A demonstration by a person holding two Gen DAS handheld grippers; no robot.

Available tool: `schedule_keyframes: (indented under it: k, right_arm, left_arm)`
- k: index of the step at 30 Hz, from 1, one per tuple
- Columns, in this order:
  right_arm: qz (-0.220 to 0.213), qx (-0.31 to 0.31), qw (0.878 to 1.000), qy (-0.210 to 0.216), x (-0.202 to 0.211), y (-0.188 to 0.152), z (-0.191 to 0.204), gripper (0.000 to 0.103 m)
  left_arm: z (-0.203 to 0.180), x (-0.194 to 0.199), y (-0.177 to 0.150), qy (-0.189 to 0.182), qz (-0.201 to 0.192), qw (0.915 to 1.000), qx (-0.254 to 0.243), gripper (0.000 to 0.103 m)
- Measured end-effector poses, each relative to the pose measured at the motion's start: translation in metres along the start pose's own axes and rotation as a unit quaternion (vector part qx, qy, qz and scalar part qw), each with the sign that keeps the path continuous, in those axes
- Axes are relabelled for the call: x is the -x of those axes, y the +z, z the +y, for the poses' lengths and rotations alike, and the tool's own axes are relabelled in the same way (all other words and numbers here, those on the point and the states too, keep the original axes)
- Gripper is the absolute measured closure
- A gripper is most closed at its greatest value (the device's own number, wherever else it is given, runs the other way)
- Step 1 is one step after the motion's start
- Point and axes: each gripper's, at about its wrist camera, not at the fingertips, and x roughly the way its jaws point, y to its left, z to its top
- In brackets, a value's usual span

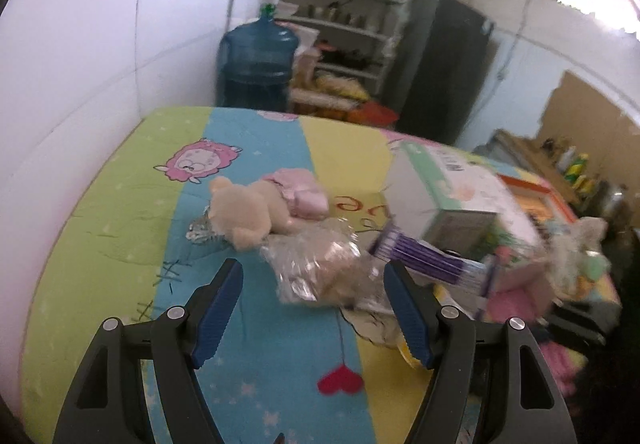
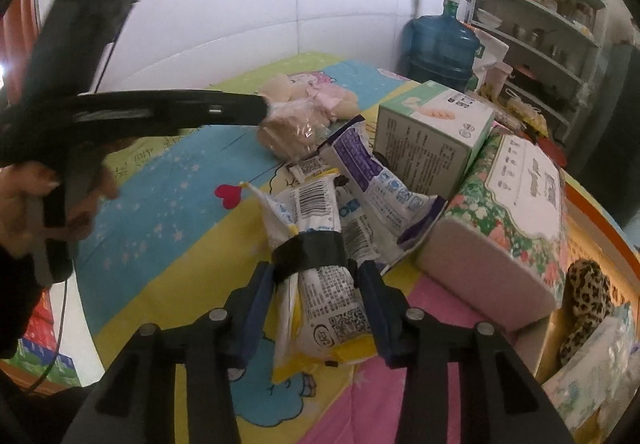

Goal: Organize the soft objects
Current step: 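Grasp the clear plastic bag with the left tool while the right tool grasps the banded snack bag, then lift and carry the clear bag and snack bag into the box with both tools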

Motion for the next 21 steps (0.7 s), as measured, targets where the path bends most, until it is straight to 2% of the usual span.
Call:
schedule_keyframes:
  k: [6,12,13,14,21]
  right_arm:
    - [-0.012,-0.036,0.999,0.015,0.005,-0.011,-0.006,0.059]
    - [-0.021,-0.059,0.998,0.03,0.009,-0.018,-0.01,0.059]
    - [-0.023,-0.063,0.997,0.032,0.009,-0.018,-0.011,0.06]
    - [-0.025,-0.068,0.997,0.035,0.009,-0.019,-0.013,0.06]
    - [-0.036,-0.093,0.994,0.051,0.015,-0.026,-0.016,0.06]
  left_arm:
    - [-0.007,-0.03,0.007,0.029,0.027,0.9988,0.028,0.029]
    - [-0.005,-0.04,0.004,0.028,0.03,0.9979,0.05,0.03]
    - [-0.006,-0.039,0.003,0.025,0.025,0.9981,0.051,0.037]
    - [-0.006,-0.038,0.002,0.018,0.023,0.9982,0.053,0.049]
    - [0.0,-0.024,-0.004,0.018,-0.003,0.9972,0.073,0.051]
